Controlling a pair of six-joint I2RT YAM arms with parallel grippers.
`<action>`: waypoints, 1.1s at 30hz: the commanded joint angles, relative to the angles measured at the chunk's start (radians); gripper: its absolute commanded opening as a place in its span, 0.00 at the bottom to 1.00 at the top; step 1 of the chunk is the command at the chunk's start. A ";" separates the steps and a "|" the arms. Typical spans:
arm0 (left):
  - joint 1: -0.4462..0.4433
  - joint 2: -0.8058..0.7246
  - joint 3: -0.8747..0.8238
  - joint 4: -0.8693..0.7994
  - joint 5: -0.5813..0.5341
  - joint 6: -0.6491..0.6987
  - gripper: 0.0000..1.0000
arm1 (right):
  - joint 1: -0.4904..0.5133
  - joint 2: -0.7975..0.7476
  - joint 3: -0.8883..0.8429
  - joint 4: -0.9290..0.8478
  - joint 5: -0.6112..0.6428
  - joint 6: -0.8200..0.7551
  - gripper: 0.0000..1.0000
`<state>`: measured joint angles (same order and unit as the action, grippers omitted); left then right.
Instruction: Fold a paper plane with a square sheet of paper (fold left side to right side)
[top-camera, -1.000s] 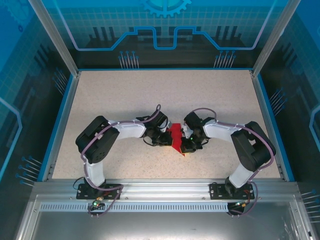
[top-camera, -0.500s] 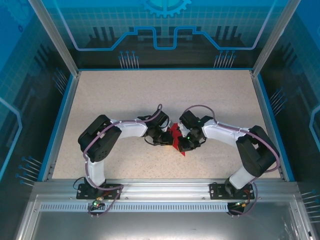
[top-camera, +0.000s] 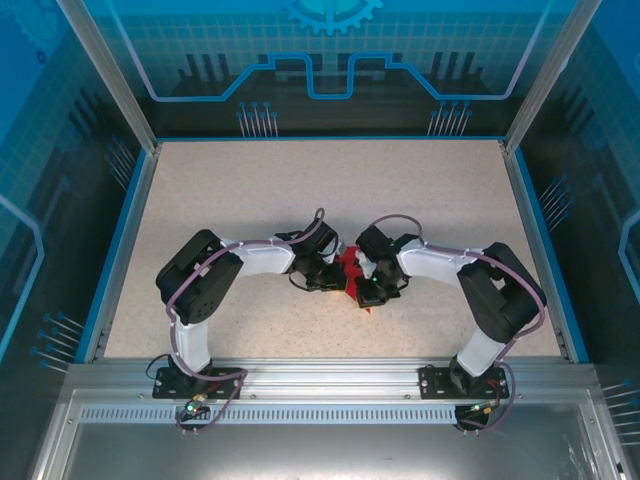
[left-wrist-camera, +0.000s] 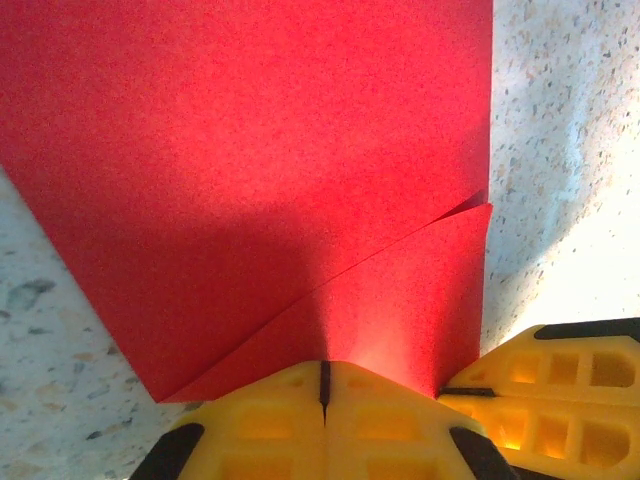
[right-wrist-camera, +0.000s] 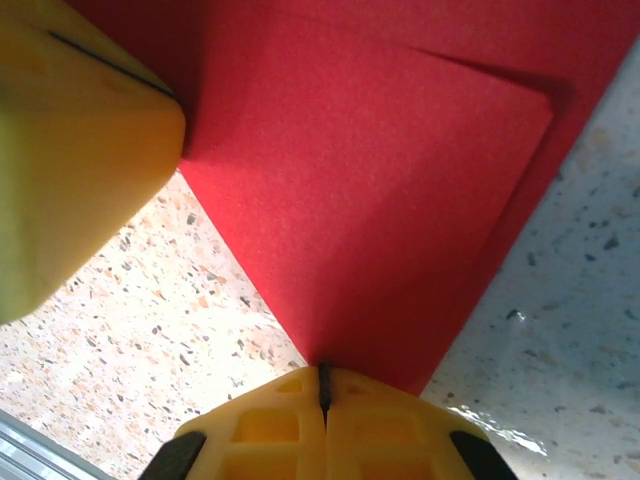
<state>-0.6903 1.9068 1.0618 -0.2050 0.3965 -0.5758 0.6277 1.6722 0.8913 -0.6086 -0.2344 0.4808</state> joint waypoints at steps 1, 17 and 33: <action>-0.001 0.041 -0.016 -0.063 -0.075 0.024 0.04 | -0.008 -0.027 -0.065 -0.068 0.030 0.015 0.00; 0.004 0.011 0.009 -0.074 -0.057 0.029 0.06 | -0.062 -0.253 -0.164 -0.089 0.015 -0.024 0.00; 0.134 -0.271 -0.120 0.041 -0.015 -0.171 0.50 | -0.145 -0.146 -0.029 0.262 -0.118 -0.228 0.53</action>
<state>-0.5781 1.6493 1.0073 -0.1692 0.3916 -0.6785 0.4961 1.4811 0.8417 -0.4263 -0.3195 0.3088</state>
